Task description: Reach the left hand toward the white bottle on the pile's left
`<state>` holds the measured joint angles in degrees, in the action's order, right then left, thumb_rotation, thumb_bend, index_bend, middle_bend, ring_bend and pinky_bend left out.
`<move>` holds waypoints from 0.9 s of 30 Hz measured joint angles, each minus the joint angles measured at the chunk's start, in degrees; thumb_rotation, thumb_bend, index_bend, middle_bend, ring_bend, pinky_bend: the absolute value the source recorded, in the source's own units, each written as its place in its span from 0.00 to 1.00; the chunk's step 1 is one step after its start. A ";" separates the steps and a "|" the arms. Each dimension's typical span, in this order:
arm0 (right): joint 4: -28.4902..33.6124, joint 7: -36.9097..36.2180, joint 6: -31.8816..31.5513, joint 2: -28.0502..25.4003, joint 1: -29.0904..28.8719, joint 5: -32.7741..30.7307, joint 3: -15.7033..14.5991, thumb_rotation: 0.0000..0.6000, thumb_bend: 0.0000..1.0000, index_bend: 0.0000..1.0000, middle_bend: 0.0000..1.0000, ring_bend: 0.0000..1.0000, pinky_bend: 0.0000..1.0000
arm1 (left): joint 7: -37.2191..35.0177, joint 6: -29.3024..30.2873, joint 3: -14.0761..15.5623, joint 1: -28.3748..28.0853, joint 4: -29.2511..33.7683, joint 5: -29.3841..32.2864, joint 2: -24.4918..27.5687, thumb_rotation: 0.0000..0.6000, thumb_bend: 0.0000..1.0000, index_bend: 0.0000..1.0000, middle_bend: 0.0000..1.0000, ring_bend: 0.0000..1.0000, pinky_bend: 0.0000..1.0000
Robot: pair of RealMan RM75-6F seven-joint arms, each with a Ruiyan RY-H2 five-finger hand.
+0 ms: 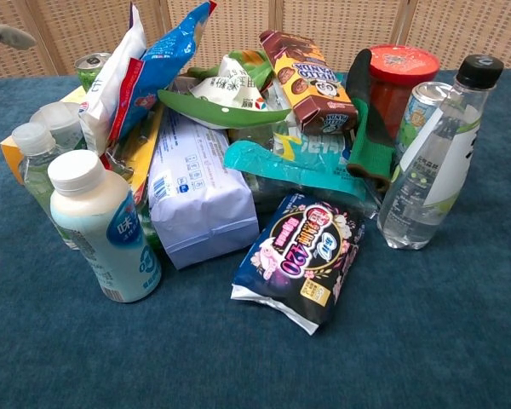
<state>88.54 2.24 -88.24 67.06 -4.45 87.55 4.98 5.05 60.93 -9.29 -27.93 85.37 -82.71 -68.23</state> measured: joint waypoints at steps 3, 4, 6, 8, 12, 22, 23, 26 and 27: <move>-0.18 -0.25 0.21 0.04 -0.05 -0.27 0.09 1.00 0.00 0.00 0.00 0.00 0.00 | 1.20 -2.74 -0.79 -1.99 -1.39 2.23 -0.88 1.00 0.00 0.00 0.00 0.00 0.00; -0.23 -0.35 0.24 0.04 -0.08 -0.36 0.15 1.00 0.00 0.00 0.00 0.00 0.00 | 1.69 -3.47 -0.87 -2.59 -1.65 2.73 -1.25 1.00 0.00 0.00 0.00 0.00 0.00; -0.29 -0.53 0.26 0.03 -0.09 -0.49 0.24 1.00 0.00 0.00 0.00 0.00 0.00 | 2.62 -4.33 -0.85 -3.55 -1.85 3.32 -2.32 1.00 0.00 0.00 0.00 0.00 0.00; -0.31 -0.63 0.21 0.01 -0.07 -0.52 0.27 1.00 0.00 0.00 0.00 0.00 0.00 | 3.12 -4.22 -0.59 -3.95 -1.68 3.26 -3.35 1.00 0.00 0.00 0.00 0.00 0.00; -0.20 -0.99 -0.04 -0.17 0.04 -0.56 0.37 1.00 0.00 0.00 0.00 0.00 0.00 | 4.22 -3.40 0.23 -4.30 -1.21 2.82 -4.49 1.00 0.00 0.00 0.00 0.00 0.00; -0.09 -1.65 -0.02 -0.37 0.08 -0.73 0.47 0.99 0.00 0.00 0.00 0.00 0.00 | 5.43 -1.95 2.06 -4.06 -1.07 2.72 -5.33 1.00 0.00 0.00 0.00 0.00 0.00; -0.08 -1.66 -0.03 -0.38 0.10 -0.76 0.48 0.99 0.00 0.00 0.00 0.00 0.00 | 5.52 -1.79 2.26 -4.04 -1.28 2.60 -5.51 1.00 0.00 0.00 0.00 0.00 0.00; -0.05 -1.73 0.04 -0.40 0.12 -0.88 0.49 1.00 0.00 0.00 0.00 0.00 0.00 | 5.95 -1.77 2.64 -4.07 -2.01 2.67 -6.03 1.00 0.00 0.00 0.00 0.00 0.00; -0.07 -1.79 0.14 -0.41 0.11 -0.94 0.48 1.00 0.00 0.00 0.00 0.00 0.00 | 6.22 -1.92 2.70 -4.13 -2.18 2.88 -6.16 1.00 0.00 0.00 0.00 0.00 0.00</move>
<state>88.47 0.45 -88.10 66.66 -4.35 86.61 5.46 11.26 59.02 -6.59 -32.06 83.20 -79.83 -74.39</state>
